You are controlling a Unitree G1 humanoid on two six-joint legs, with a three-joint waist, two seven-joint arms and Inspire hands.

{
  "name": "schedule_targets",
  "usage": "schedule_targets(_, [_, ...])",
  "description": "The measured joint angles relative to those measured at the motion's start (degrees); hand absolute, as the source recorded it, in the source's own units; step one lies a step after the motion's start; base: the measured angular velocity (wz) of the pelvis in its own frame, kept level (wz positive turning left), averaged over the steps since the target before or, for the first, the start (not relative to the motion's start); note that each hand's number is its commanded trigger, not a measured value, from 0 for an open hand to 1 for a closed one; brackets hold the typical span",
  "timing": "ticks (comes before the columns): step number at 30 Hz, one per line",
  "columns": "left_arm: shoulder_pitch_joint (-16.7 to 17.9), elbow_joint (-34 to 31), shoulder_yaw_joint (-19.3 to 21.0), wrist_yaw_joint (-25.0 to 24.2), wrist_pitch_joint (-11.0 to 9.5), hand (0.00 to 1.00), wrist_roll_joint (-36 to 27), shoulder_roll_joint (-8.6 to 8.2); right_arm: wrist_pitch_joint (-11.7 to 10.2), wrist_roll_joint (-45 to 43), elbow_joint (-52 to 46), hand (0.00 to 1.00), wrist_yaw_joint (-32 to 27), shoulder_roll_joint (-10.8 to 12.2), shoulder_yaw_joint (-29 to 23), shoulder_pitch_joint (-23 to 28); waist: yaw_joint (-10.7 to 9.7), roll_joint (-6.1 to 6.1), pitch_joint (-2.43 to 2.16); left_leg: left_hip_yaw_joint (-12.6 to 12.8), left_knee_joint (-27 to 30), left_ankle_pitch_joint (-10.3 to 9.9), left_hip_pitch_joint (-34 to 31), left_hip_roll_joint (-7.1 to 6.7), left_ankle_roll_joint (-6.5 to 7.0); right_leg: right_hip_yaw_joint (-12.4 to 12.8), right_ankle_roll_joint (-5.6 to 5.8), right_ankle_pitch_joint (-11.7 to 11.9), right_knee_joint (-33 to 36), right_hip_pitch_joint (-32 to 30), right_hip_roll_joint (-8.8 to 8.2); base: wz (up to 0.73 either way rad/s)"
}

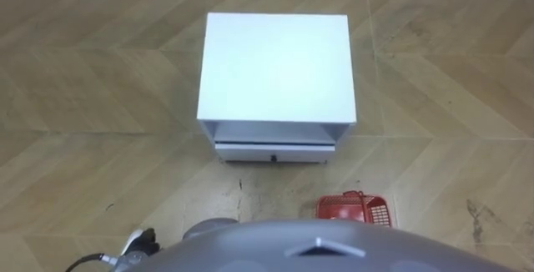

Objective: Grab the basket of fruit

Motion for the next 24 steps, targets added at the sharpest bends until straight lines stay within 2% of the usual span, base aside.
schedule_targets(3, [-0.5,0.5,0.3,-0.3,-0.8,0.0,0.1,-0.03,-0.1,0.0,-0.6,0.0,-0.5,-1.0,-0.3,-0.3,0.6,0.59,0.08,1.3,2.4,-0.8,-1.5,-0.58,1.35,0.0,0.28,-0.4,4.6,-3.0,-1.75,-0.15])
schedule_targets(4, [-0.7,0.7,1.4,-0.6,-1.2,0.0,0.3,0.0,-0.2,0.1,-1.5,0.0,-0.9,-1.3,-0.4,-0.4,0.9,1.13,0.15,2.0,3.3,-1.1,-2.4,-0.93,1.85,0.0,0.28,-0.4,6.3,-4.5,-2.51,-0.3])
schedule_targets(6, [-0.8,1.3,3.0,-0.8,-1.7,0.0,0.3,0.43,-0.3,0.2,-2.6,0.0,-1.4,-1.7,-0.9,-1.2,1.8,1.42,0.0,3.5,4.4,-1.7,-4.1,-1.08,2.95,0.5,0.44,-0.5,9.8,-7.3,-3.64,-0.29])
schedule_targets(7, [-0.7,1.5,3.4,-0.8,-2.1,0.0,0.5,1.14,-0.3,0.2,-2.9,0.0,-1.9,-1.7,-1.6,-1.7,1.7,1.06,0.4,4.0,5.9,-2.1,-5.1,-1.51,3.75,0.5,0.37,-1.1,16.5,-9.6,-5.11,0.05])
schedule_targets(8, [-0.4,1.6,3.4,-0.6,-2.5,0.0,0.5,2.13,-0.4,0.2,-3.2,0.0,-2.3,-1.7,-2.2,-1.4,1.7,0.71,0.45,3.9,7.5,-2.6,-6.3,-2.47,4.39,1.1,-0.03,-1.2,25.7,-11.1,-6.94,0.12])
schedule_targets(9, [-0.1,1.5,3.4,-0.5,-2.7,0.0,0.5,2.58,-0.4,0.5,-3.4,0.0,-2.8,-1.8,-2.3,-1.5,2.0,0.28,0.34,3.9,8.3,-2.7,-6.8,-3.02,4.62,1.4,-0.17,-1.3,29.6,-11.3,-7.67,0.1])
schedule_targets(10, [0.2,1.5,3.3,-0.2,-3.0,0.0,0.4,3.11,-0.7,1.6,-4.2,0.0,-4.0,-1.9,-2.3,-1.8,2.8,-0.42,0.02,4.0,9.5,-3.0,-8.5,-3.87,4.99,2.4,-0.61,-1.0,35.0,-11.1,-8.35,0.0])
schedule_targets(11, [-0.1,1.8,3.3,0.2,-3.0,0.0,0.3,3.29,-1.2,3.4,-4.8,0.0,-5.2,-2.2,-2.4,-2.7,3.2,-0.85,-0.1,4.0,11.4,-3.1,-10.8,-4.34,5.32,2.8,-0.81,-0.9,38.0,-10.3,-8.49,0.05])
schedule_targets(12, [-0.5,1.8,3.3,0.4,-3.0,0.0,0.0,3.35,-1.6,4.7,-4.8,0.0,-5.6,-2.3,-2.3,-3.2,3.4,-0.74,-0.25,4.0,12.5,-3.2,-12.0,-4.4,5.46,2.7,-0.82,-0.8,38.8,-9.8,-8.45,0.12])
schedule_targets(13, [-0.9,1.8,3.3,0.7,-3.2,0.0,0.0,3.57,-2.1,6.1,-4.9,0.0,-6.0,-2.5,-2.0,-4.4,3.6,-1.11,-0.23,4.0,14.4,-3.3,-14.8,-4.55,5.56,2.5,-0.6,-0.6,39.2,-8.7,-8.43,0.14])
schedule_targets(15, [-2.4,2.1,3.2,1.1,-3.4,0.0,-0.1,3.97,-2.2,8.0,-5.0,0.0,-6.0,-2.6,-1.9,-6.8,3.9,-1.99,0.09,4.1,17.8,-3.3,-19.5,-4.91,5.6,2.5,-0.53,-0.5,38.1,-7.8,-8.33,0.15])
schedule_targets(16, [-4.0,3.2,2.9,1.4,-3.4,0.0,-0.1,4.06,-2.8,10.2,-5.0,0.0,-6.2,-2.6,-1.8,-8.8,3.9,-2.59,0.22,4.3,20.7,-3.4,-23.5,-4.96,5.73,2.5,0.21,-1.1,35.7,-7.5,-8.12,0.18])
schedule_targets(17, [-5.8,3.7,2.0,1.5,-3.4,0.0,-0.2,3.99,-3.8,12.0,-5.0,0.0,-6.6,-2.6,-1.7,-10.7,3.8,-2.9,0.31,4.4,24.4,-3.6,-27.9,-4.94,5.72,2.4,1.32,-3.5,33.6,-7.8,-7.78,0.21])
schedule_targets(18, [-6.4,4.0,1.6,1.6,-3.5,0.0,-0.4,3.85,-4.2,12.9,-5.0,0.0,-6.8,-2.6,-1.3,-11.6,3.8,-2.82,0.36,4.3,26.4,-3.8,-30.1,-4.8,5.68,2.5,1.88,-6.3,33.3,-8.2,-7.3,0.22])
schedule_targets(19, [-8.4,4.1,0.7,1.8,-3.9,0.0,-1.3,3.85,-4.8,14.9,-5.0,0.0,-7.2,-2.6,-0.6,-13.3,4.3,-2.85,0.42,4.3,30.5,-4.6,-34.2,-4.33,5.56,2.5,2.26,-11.3,33.7,-9.8,-6.77,0.05])
schedule_targets(20, [-9.9,5.2,0.7,2.4,-5.0,0.0,-1.5,3.9,-5.3,16.8,-5.0,0.0,-7.4,-2.2,0.0,-14.5,5.5,-3.16,0.43,5.0,34.7,-6.0,-37.7,-3.27,5.0,2.6,2.15,-15.7,35.9,-11.9,-6.64,-0.14])
schedule_targets(21, [-10.5,5.6,0.7,3.0,-5.4,0.0,-2.3,3.95,-5.5,17.6,-5.0,0.0,-7.6,-1.9,0.4,-15.2,6.5,-3.45,0.42,5.5,36.6,-6.7,-39.3,-2.59,4.87,2.9,1.84,-17.7,37.6,-13.2,-6.74,-0.47])
schedule_targets(22, [-10.8,6.4,0.7,3.6,-6.0,0.0,-3.7,4.1,-5.9,19.1,-4.9,0.0,-7.7,-1.6,1.6,-16.3,7.9,-4.12,0.32,6.2,40.0,-7.7,-41.8,-1.68,4.27,3.9,1.77,-20.8,41.1,-15.5,-7.04,-0.4])
schedule_targets(23, [-11.1,6.7,0.7,3.7,-6.3,0.0,-5.6,4.19,-6.3,20.1,-5.1,0.0,-7.9,-1.4,2.2,-17.0,8.0,-4.53,0.43,6.5,43.0,-8.6,-43.9,-1.11,4.64,4.0,1.43,-23.5,44.1,-17.3,-7.38,-0.28])
schedule_targets(24, [-11.1,6.8,0.6,3.9,-6.2,0.0,-6.5,4.21,-6.4,20.5,-5.2,0.0,-8.1,-1.4,2.2,-17.4,7.9,-4.67,0.46,6.6,44.5,-8.9,-45.1,-1.05,4.48,4.0,1.06,-24.6,45.8,-18.2,-7.59,-0.03])
